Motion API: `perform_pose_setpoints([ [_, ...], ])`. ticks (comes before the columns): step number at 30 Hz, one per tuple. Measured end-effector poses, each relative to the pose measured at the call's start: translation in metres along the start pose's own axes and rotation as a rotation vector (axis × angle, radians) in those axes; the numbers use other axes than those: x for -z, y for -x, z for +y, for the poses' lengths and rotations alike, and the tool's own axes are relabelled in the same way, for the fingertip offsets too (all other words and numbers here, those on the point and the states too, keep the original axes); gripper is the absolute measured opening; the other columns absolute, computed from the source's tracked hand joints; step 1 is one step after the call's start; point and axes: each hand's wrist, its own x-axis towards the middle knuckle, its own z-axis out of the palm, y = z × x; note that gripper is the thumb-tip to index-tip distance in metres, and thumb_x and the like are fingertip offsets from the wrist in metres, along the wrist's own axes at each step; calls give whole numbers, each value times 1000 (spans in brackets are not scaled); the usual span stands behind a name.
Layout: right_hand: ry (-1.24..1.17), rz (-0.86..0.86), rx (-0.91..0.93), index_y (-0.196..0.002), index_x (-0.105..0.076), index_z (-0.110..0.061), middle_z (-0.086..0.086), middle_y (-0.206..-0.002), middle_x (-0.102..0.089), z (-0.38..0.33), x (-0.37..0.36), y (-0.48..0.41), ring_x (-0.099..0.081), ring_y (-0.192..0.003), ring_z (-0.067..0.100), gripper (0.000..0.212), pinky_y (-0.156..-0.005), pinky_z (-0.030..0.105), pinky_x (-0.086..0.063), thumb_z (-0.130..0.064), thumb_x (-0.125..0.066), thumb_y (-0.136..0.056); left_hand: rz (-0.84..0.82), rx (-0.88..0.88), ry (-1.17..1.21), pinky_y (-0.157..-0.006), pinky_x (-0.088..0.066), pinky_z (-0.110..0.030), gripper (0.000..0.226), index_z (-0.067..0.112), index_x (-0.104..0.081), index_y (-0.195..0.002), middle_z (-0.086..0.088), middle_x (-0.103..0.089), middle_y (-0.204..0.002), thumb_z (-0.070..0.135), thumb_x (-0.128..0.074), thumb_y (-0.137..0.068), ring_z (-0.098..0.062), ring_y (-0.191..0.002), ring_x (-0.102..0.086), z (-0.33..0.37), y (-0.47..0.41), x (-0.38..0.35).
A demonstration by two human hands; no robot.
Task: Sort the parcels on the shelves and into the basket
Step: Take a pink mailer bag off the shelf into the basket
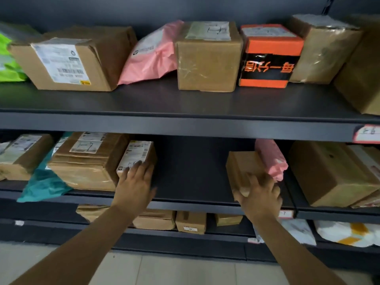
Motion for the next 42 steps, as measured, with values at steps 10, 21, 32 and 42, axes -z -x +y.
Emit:
perform_pose_setpoints([
  [10,-233,-8,46,-130,-46,-30,14,-153,-9,-104,-29,23,-24,-124,37,53,-97,44,-42,-44,-64,-83,-155,-140,173,-113,-24,-35,65,13,-27,-148,-3,-27,-154,38,-52,-93,-23,-139,-29,-49,-31,-10],
  [21,60,164,534,-122,-58,-21,12,-121,-56,-170,-35,49,-56,-95,29,104,-70,38,-55,-49,-92,-28,-190,-196,349,-114,-22,-24,61,20,-23,-150,9,-17,-157,36,-47,-96,-13,-142,-19,-74,-43,-13],
  [32,-481,-156,21,-151,-6,-19,6,-153,-18,-169,-32,30,-22,-139,28,105,-108,44,-33,-57,-68,-75,-120,-187,395,-111,-22,-21,54,20,-31,-147,7,-28,-154,33,-47,-96,-13,-138,-28,-72,-41,-16],
  [42,-405,-142,202,-146,-18,-38,2,-139,-33,-180,-43,28,-45,-120,24,60,-90,40,-50,-46,-47,-94,-11,-281,180,-99,-44,-38,69,9,-51,-134,-6,-51,-139,42,-73,-77,-25,-128,-47,-65,-30,-11],
])
